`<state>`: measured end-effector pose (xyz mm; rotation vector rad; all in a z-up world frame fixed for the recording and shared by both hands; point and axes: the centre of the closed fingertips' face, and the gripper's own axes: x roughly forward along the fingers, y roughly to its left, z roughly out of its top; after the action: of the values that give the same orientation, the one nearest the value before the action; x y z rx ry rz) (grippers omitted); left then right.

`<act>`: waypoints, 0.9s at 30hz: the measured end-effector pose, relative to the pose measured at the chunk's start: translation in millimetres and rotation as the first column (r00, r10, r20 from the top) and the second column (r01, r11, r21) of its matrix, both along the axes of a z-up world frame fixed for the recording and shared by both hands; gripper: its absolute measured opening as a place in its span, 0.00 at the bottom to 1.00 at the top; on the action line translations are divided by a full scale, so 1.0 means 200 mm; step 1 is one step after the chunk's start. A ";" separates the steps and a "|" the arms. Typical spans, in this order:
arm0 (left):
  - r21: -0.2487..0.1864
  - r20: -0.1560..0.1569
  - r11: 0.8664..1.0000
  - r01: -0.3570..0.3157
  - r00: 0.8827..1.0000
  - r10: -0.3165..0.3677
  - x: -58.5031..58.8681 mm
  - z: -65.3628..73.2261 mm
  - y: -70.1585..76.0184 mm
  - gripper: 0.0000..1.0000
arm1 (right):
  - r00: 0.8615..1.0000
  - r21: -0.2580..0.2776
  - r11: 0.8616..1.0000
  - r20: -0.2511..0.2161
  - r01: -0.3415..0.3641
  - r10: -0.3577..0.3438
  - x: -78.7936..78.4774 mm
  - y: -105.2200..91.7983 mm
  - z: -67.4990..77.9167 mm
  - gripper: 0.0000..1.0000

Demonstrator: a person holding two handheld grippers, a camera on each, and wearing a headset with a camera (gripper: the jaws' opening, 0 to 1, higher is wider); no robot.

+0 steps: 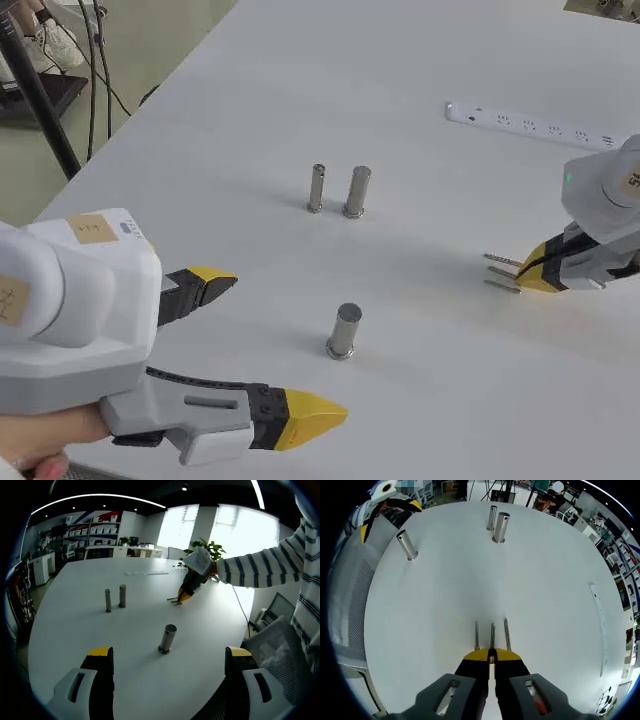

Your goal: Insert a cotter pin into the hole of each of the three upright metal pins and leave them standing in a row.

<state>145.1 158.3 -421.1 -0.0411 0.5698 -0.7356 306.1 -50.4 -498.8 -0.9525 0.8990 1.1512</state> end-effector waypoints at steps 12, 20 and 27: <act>0.004 0.012 1.000 0.013 1.000 -0.013 -0.02 0.03 -0.02 0.89 | 0.998 -0.022 1.000 0.059 0.016 -0.015 0.02 -0.02 0.06 0.00; -0.006 0.020 1.000 0.018 1.000 -0.018 -0.03 0.05 -0.04 0.87 | 0.990 0.026 1.000 0.139 0.012 -0.015 -0.01 -0.02 0.20 0.00; -0.015 0.025 1.000 0.016 1.000 -0.015 -0.03 0.06 -0.05 0.85 | 0.979 0.083 0.997 0.206 -0.003 -0.014 -0.01 -0.01 0.28 0.00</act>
<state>139.1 149.0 -409.4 -0.0416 0.5412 -0.7547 303.6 -52.9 -442.7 -0.9803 0.6813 1.0551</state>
